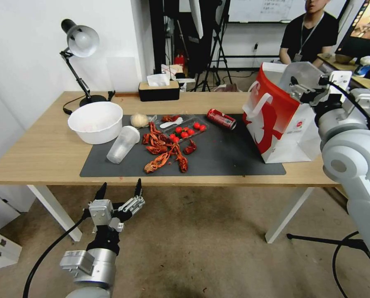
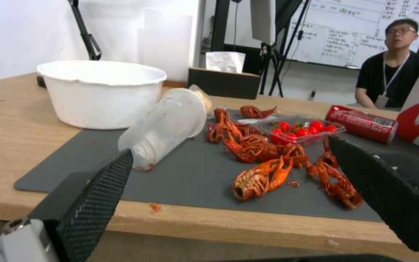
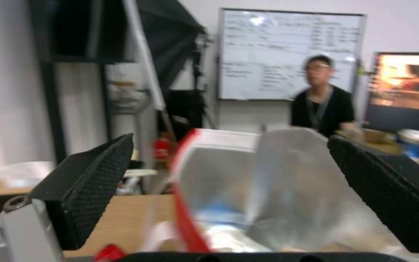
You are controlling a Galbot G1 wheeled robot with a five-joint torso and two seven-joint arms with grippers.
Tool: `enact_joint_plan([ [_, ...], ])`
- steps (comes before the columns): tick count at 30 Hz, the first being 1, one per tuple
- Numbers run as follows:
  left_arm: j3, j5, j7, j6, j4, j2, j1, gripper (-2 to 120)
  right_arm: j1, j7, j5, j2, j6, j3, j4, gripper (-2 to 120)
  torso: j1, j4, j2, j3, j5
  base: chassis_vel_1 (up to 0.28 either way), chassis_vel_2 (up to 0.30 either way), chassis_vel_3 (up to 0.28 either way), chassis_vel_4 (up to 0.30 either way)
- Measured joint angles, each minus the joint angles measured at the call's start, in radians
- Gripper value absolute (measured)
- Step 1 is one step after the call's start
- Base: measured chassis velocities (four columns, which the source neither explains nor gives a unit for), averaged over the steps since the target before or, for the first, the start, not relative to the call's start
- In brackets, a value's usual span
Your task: Pick up the trash from the table and place it into the takeout bag.
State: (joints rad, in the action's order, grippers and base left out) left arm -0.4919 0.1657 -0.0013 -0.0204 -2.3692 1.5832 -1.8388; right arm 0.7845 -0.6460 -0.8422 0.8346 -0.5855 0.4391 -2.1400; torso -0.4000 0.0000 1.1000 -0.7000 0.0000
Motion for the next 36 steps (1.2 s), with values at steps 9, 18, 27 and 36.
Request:
enact_joint_plan([
  [9,0.000,0.000,0.001,0.000,-0.004,0.000,-0.002,100,0.030,0.090,0.013,0.000,0.097,0.006,-0.026,100,0.000,0.0001,0.000,0.000,-0.0001,0.000,0.000,0.000,0.000],
  [18,-0.002,0.000,0.001,0.001,-0.003,0.000,0.001,100,0.236,0.342,0.165,-0.002,0.338,0.035,-0.121,100,0.000,0.0000,0.000,0.000,0.0000,0.000,0.000,0.000,0.000],
  [27,0.005,0.004,0.001,0.002,0.012,-0.002,0.011,100,0.515,0.434,0.324,0.068,0.555,0.078,-0.134,100,0.000,-0.0001,0.000,0.000,0.0001,0.000,0.000,0.000,0.000],
  [36,0.006,0.005,0.001,0.008,0.012,-0.006,0.008,100,0.815,0.443,0.475,0.219,0.758,0.081,-0.102,100,0.000,-0.0001,0.000,0.000,-0.0001,0.000,0.000,0.000,0.000],
])
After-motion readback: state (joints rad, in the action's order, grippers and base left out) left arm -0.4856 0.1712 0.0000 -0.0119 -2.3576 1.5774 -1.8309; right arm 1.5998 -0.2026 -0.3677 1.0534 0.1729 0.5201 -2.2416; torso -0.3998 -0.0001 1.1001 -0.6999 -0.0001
